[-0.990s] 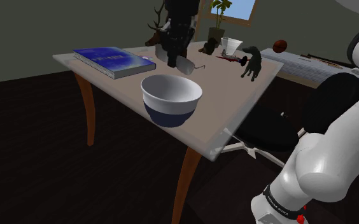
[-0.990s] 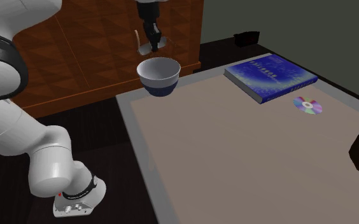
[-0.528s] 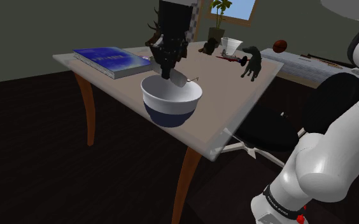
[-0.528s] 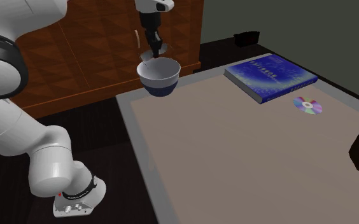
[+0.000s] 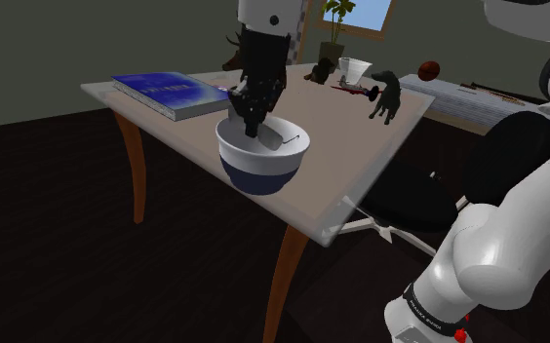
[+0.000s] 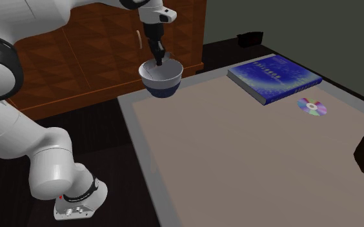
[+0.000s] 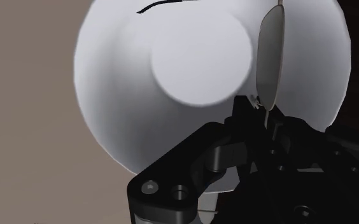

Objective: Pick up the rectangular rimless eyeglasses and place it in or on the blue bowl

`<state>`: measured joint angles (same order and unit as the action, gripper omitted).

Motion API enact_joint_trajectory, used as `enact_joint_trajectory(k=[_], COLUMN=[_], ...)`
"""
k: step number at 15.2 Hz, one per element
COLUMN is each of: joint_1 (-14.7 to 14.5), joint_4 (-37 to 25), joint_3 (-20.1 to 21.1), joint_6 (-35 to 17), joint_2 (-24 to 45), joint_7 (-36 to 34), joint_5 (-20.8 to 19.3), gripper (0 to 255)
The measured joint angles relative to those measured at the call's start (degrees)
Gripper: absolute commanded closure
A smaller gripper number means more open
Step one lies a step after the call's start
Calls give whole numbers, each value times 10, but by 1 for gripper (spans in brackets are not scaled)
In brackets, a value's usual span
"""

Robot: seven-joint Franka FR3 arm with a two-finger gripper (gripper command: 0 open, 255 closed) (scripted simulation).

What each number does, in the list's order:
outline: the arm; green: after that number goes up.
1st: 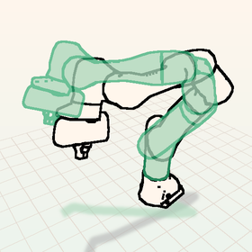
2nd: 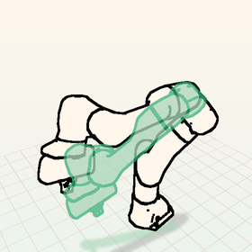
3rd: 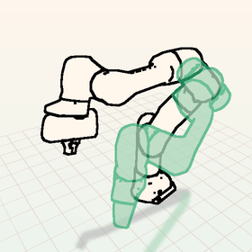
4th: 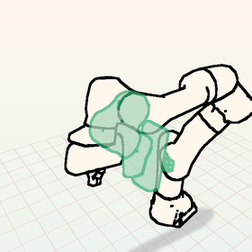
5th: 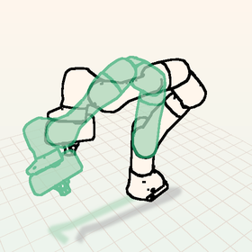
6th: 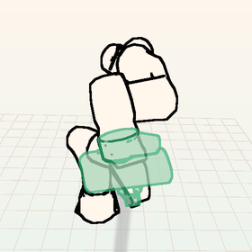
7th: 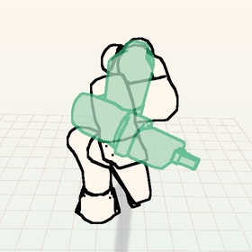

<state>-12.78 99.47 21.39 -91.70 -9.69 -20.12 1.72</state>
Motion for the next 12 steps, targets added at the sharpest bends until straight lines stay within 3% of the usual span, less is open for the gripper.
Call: enact_joint_trajectory(k=[4,5,12], joint_1=[0,0,0], joint_4=[2,2,-9], joint_3=[0,0,0], joint_6=[-1,-1,8], joint_2=[-1,-1,1], joint_7=[0,0,0], joint_5=[0,0,0], gripper=[255,0,0])
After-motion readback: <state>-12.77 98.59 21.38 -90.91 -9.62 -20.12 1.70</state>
